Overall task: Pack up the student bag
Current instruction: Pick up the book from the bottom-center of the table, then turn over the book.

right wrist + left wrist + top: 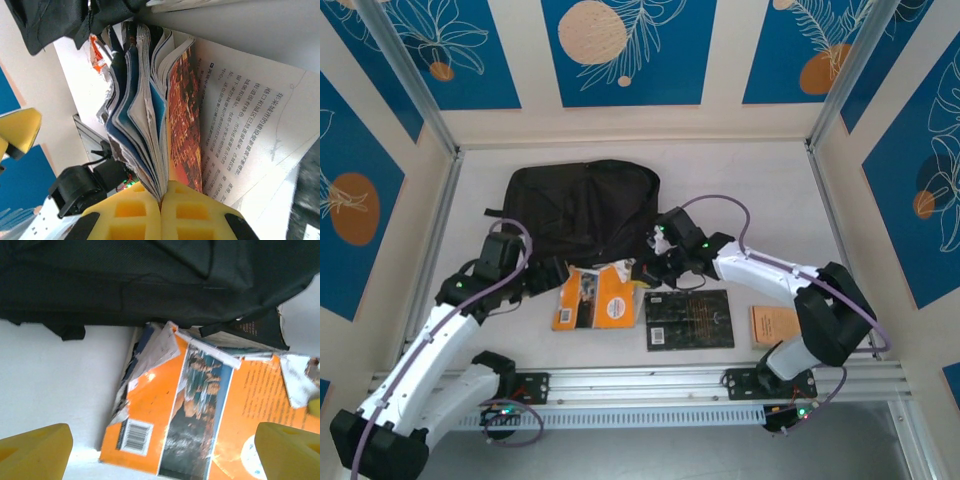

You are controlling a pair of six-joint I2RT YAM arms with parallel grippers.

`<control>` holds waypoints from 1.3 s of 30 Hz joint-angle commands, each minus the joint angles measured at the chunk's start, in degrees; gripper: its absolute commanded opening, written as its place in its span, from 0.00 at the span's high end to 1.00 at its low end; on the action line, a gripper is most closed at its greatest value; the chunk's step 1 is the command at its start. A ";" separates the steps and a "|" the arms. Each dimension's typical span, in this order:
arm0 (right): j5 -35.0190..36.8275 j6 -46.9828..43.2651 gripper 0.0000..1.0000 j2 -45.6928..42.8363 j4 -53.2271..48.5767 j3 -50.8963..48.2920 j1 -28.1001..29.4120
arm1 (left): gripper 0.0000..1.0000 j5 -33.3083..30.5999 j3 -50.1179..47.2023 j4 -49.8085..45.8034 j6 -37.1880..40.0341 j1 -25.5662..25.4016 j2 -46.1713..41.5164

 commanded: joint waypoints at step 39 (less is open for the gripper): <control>-8.58 9.86 0.94 -15.68 2.62 -10.32 -11.72 | 0.64 -51.38 -5.71 41.64 52.59 -54.01 25.91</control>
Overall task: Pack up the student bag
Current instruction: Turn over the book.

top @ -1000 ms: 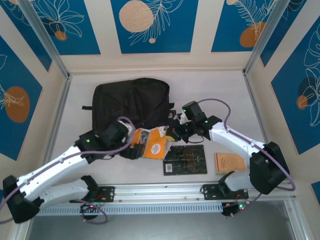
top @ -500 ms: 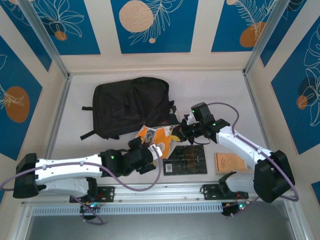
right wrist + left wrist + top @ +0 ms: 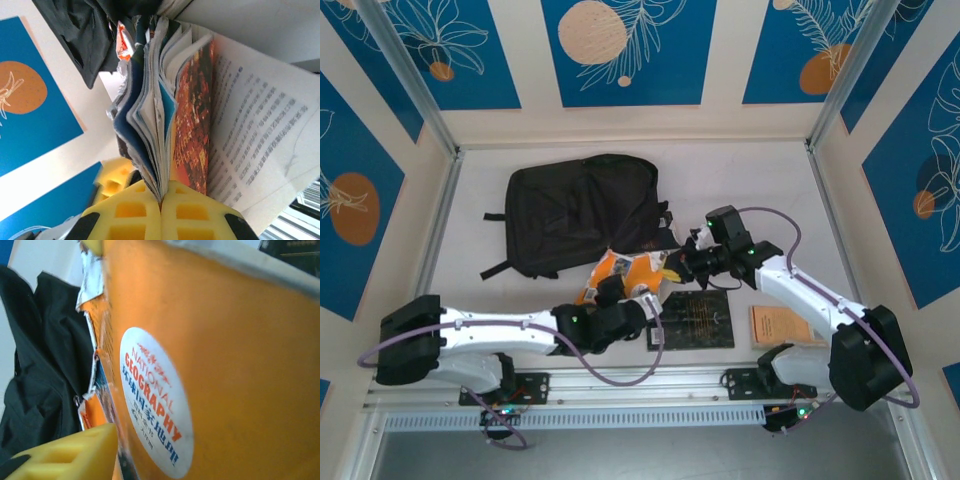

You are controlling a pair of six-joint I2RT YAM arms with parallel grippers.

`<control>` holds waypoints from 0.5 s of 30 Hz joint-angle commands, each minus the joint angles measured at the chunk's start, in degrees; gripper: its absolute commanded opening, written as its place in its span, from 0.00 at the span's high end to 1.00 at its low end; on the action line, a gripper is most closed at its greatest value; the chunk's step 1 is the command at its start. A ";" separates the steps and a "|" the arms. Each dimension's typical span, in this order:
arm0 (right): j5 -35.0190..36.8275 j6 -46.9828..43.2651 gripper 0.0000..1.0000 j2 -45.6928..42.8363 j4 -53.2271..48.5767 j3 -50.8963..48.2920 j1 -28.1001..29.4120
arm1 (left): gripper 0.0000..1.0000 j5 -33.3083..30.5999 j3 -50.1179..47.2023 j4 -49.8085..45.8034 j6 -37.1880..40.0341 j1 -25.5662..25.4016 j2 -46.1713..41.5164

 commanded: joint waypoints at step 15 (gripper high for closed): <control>14.59 -8.88 0.28 -20.77 -9.29 -0.05 -5.82 | 1.00 4.06 6.11 -11.05 -14.83 4.19 -18.94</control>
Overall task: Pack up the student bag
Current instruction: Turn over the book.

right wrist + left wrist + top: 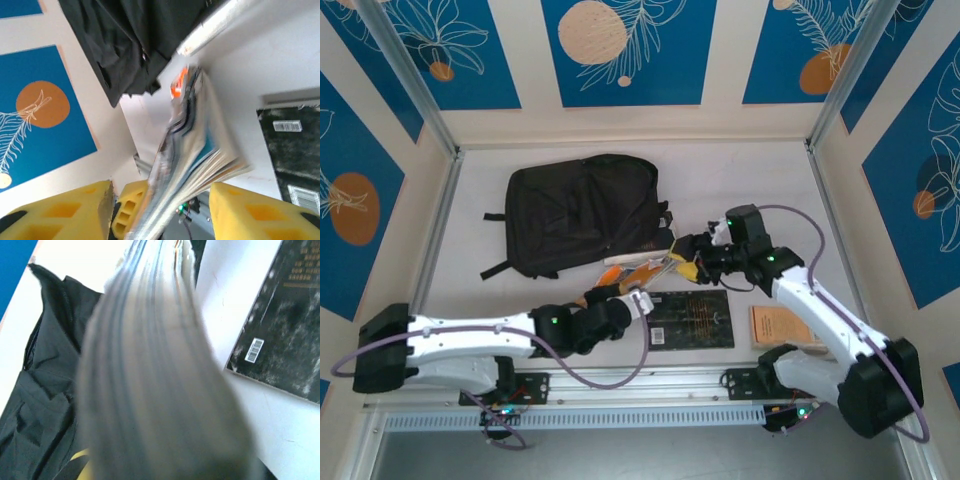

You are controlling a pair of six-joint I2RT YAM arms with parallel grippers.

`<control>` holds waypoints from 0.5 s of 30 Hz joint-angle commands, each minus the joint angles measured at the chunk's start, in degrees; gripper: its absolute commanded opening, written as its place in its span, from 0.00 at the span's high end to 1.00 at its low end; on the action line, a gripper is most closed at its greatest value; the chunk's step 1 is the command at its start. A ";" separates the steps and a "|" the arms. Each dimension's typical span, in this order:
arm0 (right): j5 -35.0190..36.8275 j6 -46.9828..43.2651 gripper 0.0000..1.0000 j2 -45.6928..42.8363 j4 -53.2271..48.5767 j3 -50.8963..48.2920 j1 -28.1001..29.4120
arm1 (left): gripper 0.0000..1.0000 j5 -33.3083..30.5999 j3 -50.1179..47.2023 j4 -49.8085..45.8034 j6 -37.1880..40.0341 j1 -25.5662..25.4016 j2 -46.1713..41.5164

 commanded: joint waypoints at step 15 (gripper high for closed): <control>6.23 12.89 0.15 -17.47 33.27 -19.14 10.96 | 1.00 7.09 21.26 -5.30 -65.06 15.52 -7.75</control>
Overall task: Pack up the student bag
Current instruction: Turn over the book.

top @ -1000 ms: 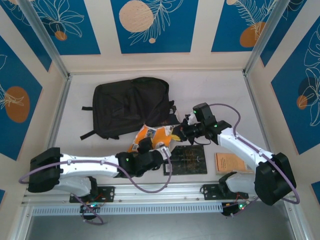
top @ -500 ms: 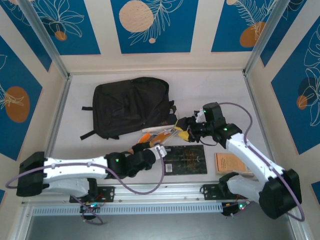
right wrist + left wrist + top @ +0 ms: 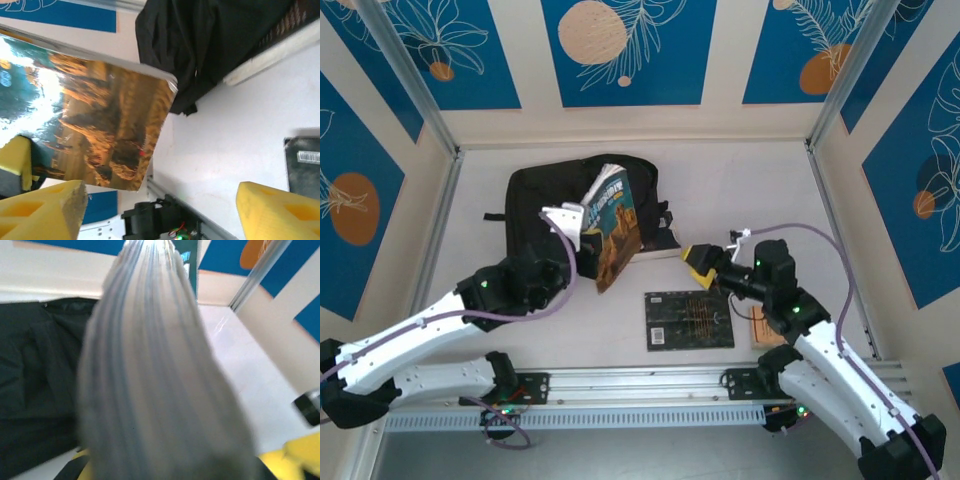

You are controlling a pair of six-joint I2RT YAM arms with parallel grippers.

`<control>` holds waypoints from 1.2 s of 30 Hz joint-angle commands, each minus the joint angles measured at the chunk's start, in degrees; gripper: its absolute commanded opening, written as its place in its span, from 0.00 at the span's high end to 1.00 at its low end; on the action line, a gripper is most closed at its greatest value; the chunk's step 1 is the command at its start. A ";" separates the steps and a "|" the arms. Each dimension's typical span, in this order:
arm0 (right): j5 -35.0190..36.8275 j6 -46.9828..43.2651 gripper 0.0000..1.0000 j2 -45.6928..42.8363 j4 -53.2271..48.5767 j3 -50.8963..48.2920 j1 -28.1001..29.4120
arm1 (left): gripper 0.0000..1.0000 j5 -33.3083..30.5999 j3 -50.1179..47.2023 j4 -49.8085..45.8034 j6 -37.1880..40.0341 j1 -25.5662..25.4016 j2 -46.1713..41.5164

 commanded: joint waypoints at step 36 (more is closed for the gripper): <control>10.19 12.38 0.46 13.63 47.61 5.33 8.96 | 1.00 16.35 -6.88 4.26 -52.14 7.43 -6.80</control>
